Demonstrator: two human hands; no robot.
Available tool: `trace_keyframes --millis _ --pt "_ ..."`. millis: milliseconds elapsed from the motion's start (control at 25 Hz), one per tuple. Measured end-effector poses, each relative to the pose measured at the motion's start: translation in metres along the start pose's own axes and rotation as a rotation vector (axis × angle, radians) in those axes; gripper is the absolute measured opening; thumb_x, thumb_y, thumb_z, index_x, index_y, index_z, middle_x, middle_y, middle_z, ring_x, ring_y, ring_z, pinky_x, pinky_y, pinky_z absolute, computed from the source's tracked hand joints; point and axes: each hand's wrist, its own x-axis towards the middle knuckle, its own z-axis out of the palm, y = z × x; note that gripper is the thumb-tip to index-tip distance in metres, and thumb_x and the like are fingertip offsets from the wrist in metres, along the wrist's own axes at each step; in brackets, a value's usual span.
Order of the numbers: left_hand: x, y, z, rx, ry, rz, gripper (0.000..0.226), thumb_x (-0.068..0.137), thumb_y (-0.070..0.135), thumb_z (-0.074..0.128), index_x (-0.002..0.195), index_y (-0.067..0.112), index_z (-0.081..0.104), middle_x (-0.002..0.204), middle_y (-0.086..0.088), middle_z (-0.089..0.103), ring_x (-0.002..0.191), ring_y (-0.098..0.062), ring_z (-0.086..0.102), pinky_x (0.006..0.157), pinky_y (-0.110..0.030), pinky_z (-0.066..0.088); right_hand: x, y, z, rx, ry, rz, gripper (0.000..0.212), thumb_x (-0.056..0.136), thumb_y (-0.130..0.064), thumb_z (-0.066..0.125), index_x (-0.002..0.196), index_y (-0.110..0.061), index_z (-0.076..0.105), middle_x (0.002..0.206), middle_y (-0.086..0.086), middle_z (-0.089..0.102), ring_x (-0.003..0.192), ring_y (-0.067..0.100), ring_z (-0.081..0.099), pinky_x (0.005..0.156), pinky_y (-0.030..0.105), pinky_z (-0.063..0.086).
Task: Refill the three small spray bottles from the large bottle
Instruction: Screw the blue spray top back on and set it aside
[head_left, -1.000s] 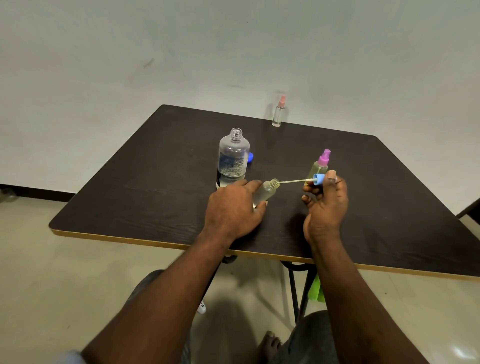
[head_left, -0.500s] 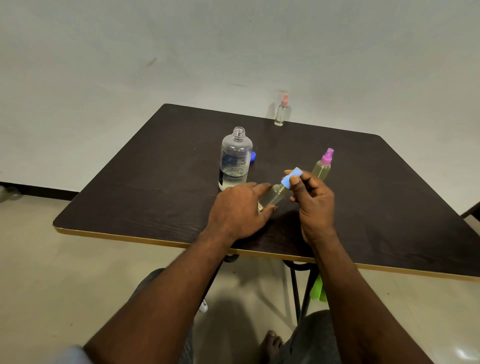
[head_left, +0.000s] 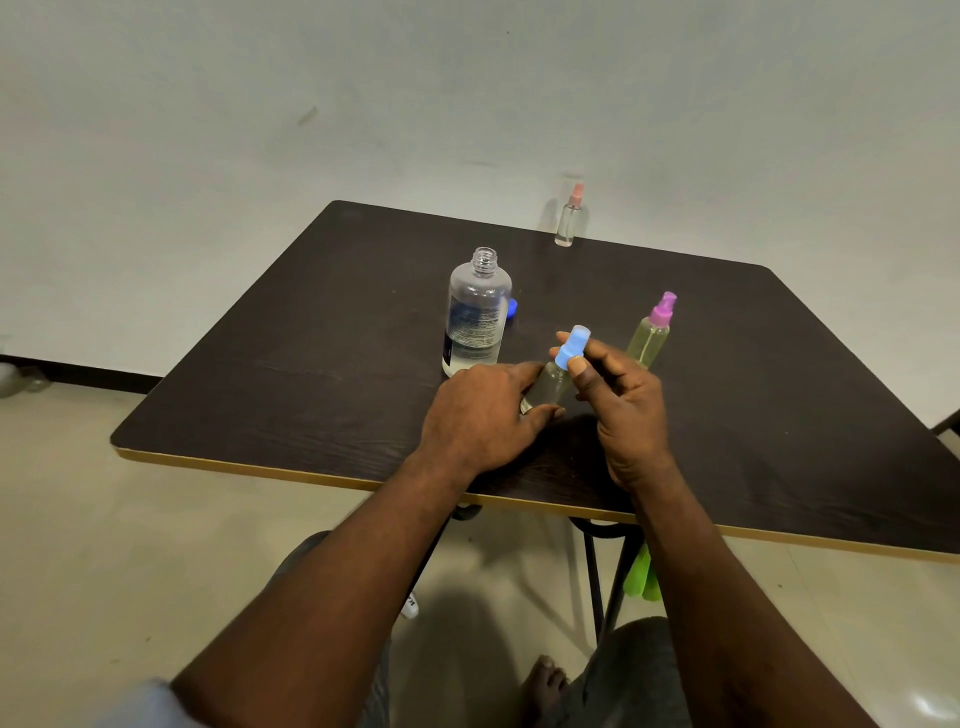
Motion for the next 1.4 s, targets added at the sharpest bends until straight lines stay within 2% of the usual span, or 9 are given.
trace_keyframes --millis 200,360,520,640,720,840,920,1160,1400 --pt "0.0008 -0.0005 0.0005 0.002 -0.004 -0.015 0.044 0.088 0.067 0.062 0.122 0.040 0.066 0.087 0.013 0.072 0.078 -0.011 0.064 0.064 -0.029 0.047 0.0014 0.0039 -0.0024 -0.012 0.030 -0.007 0.022 0.098 -0.009 0.068 0.119 -0.012 0.073 0.122 0.004 0.077 0.121 0.022 0.070 0.102 0.036 0.056" --pt "0.0008 0.0000 0.0005 0.006 -0.004 -0.019 0.044 0.088 0.068 0.062 0.124 0.041 0.066 0.088 0.012 0.073 0.079 -0.012 0.066 0.064 -0.031 0.050 0.0013 0.0041 -0.0024 -0.023 0.034 -0.005 0.023 0.102 -0.009 0.062 0.121 -0.003 0.073 0.121 0.003 0.077 0.118 0.015 0.070 0.088 0.021 0.054" --pt "0.0012 0.0000 0.0004 0.024 -0.014 -0.011 0.045 0.089 0.068 0.061 0.125 0.040 0.065 0.091 0.011 0.073 0.082 -0.013 0.066 0.066 -0.033 0.053 0.0024 0.0047 0.0003 -0.034 0.057 0.035 0.018 0.104 -0.011 0.060 0.115 -0.006 0.073 0.115 0.008 0.079 0.102 0.010 0.071 0.081 0.020 0.051" --pt "0.0017 -0.0005 0.0009 0.037 -0.027 -0.006 0.047 0.089 0.069 0.060 0.126 0.040 0.065 0.091 0.011 0.073 0.083 -0.015 0.067 0.068 -0.035 0.056 0.0034 0.0082 -0.0006 -0.066 0.070 0.042 0.007 0.100 -0.016 0.068 0.103 -0.011 0.072 0.112 0.020 0.075 0.101 0.032 0.069 0.084 0.034 0.050" --pt "0.0020 -0.0005 0.0012 0.040 -0.024 -0.010 0.048 0.089 0.069 0.060 0.127 0.040 0.064 0.092 0.011 0.074 0.083 -0.015 0.067 0.068 -0.035 0.056 0.0032 0.0095 -0.0014 -0.072 0.083 0.046 0.012 0.096 -0.022 0.072 0.101 -0.011 0.070 0.112 0.024 0.073 0.104 0.042 0.067 0.085 0.038 0.051" --pt "0.0027 -0.0015 0.0016 0.043 -0.036 -0.038 0.049 0.088 0.071 0.059 0.128 0.042 0.063 0.094 0.011 0.075 0.086 -0.016 0.069 0.073 -0.037 0.057 0.0006 0.0039 0.0004 -0.026 0.085 0.038 0.027 0.093 -0.036 0.069 0.111 -0.016 0.072 0.113 0.010 0.076 0.099 0.018 0.070 0.080 0.028 0.053" --pt "0.0026 -0.0018 0.0023 0.047 -0.045 -0.046 0.050 0.089 0.072 0.059 0.128 0.042 0.062 0.095 0.010 0.075 0.088 -0.016 0.069 0.073 -0.037 0.057 0.0005 0.0021 0.0002 -0.040 0.067 0.026 0.038 0.094 -0.046 0.061 0.118 -0.018 0.074 0.119 0.004 0.077 0.104 0.015 0.070 0.076 0.025 0.053" --pt "0.0025 -0.0026 0.0028 0.057 -0.032 -0.064 0.047 0.088 0.070 0.061 0.123 0.039 0.065 0.085 0.009 0.072 0.082 -0.017 0.066 0.066 -0.032 0.051 0.0030 0.0038 -0.0048 0.031 0.243 0.048 0.035 0.095 -0.055 0.056 0.080 -0.029 0.074 0.103 -0.004 0.077 0.093 0.011 0.067 0.071 0.027 0.050" --pt "0.0027 -0.0031 0.0034 0.064 -0.031 -0.054 0.051 0.088 0.073 0.059 0.128 0.041 0.063 0.089 0.009 0.074 0.084 -0.016 0.068 0.068 -0.033 0.054 0.0025 0.0073 -0.0044 -0.058 0.014 -0.010 0.032 0.103 -0.042 0.048 0.123 -0.030 0.071 0.128 -0.003 0.072 0.109 0.014 0.067 0.076 0.027 0.053"
